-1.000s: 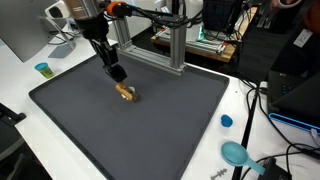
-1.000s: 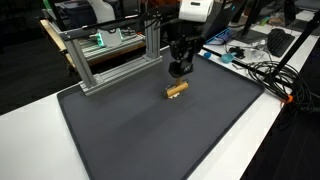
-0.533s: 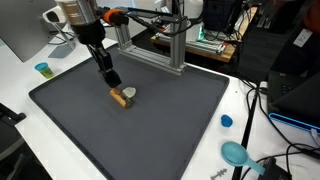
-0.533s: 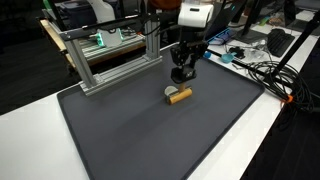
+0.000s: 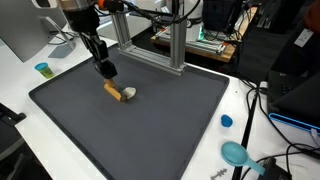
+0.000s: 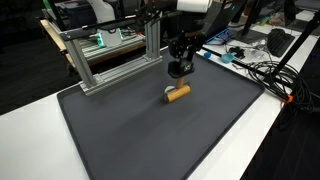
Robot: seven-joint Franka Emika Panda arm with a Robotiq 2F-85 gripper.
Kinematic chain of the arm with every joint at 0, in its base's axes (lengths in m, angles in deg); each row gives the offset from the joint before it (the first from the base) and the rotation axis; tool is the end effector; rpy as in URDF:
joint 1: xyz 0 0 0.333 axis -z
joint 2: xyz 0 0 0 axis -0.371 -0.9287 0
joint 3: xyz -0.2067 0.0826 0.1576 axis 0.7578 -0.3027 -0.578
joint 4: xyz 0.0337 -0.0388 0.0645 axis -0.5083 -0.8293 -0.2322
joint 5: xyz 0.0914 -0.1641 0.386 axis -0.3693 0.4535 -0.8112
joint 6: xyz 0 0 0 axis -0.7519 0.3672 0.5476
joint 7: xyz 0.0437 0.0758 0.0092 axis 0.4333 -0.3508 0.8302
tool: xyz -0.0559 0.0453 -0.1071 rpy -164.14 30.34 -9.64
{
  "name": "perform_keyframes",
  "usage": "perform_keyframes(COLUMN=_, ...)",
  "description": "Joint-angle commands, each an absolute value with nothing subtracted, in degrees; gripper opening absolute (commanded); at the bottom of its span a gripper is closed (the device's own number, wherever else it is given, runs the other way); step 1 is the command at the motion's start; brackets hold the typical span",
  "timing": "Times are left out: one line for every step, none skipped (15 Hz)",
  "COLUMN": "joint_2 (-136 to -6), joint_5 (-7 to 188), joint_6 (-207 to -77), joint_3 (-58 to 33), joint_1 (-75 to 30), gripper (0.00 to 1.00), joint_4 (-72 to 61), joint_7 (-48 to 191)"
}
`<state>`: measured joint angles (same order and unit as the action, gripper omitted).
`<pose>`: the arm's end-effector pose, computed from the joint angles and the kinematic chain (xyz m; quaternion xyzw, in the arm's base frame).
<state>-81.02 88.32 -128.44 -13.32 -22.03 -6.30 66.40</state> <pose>0.6928 -0.0344 0.2783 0.9947 -0.0994 0.0168 0.0201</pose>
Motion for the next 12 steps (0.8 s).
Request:
perform_keyframes(joint_2=-76.2, joint_5=88.5, joint_6=-123.3, joint_3=-14.4, joint_1=-21.8, gripper=0.21, joint_4=-8.5, joint_7=70.8)
perform_keyframes(joint_2=-75.6, joint_5=88.6, joint_6=-122.5, joint_3=-14.5, joint_1=-21.8, gripper=0.21, joint_4=-8.7, joint_7=71.4)
perform_keyframes(joint_2=-75.1, joint_5=88.6, joint_6=-121.9, joint_3=-14.6, joint_1=-21.9, gripper=0.21, joint_4=-8.9, joint_7=72.0)
perform_keyframes(joint_2=-75.0, joint_5=89.1, joint_6=-121.6, joint_3=-14.5, joint_1=-22.1, gripper=0.21, joint_4=-9.0, joint_7=71.9)
perform_keyframes(joint_2=-75.0, joint_5=88.8, joint_6=-121.4, joint_3=-14.8, joint_1=-22.0, gripper=0.21, joint_4=-9.2, joint_7=72.6)
perform_keyframes(joint_2=-75.4, joint_5=88.4, joint_6=-122.3, joint_3=-14.9, joint_1=-22.0, gripper=0.21, joint_4=-9.5, joint_7=72.4)
perform_keyframes(joint_2=-75.9, joint_5=88.2, joint_6=-123.3, joint_3=-15.0, joint_1=-22.1, gripper=0.21, joint_4=-9.7, joint_7=72.0)
perform_keyframes(joint_2=-76.7, joint_5=88.6, joint_6=-124.3, joint_3=-14.9, joint_1=-22.3, gripper=0.21, joint_4=-9.9, joint_7=71.2)
perform_keyframes(joint_2=-77.3, joint_5=89.2, joint_6=-124.5, joint_3=-14.8, joint_1=-22.5, gripper=0.21, joint_4=-10.0, joint_7=70.8)
perform_keyframes(joint_2=-77.8, joint_5=89.7, joint_6=-124.7, joint_3=-14.6, joint_1=-22.8, gripper=0.21, joint_4=-10.2, joint_7=70.5)
perform_keyframes(joint_2=-78.6, joint_5=90.1, joint_6=-124.9, joint_3=-14.5, joint_1=-22.9, gripper=0.21, joint_4=-10.3, joint_7=70.3)
perform_keyframes(joint_2=-79.2, joint_5=90.0, joint_6=-125.4, joint_3=-14.5, joint_1=-22.9, gripper=0.21, joint_4=-10.4, joint_7=70.1)
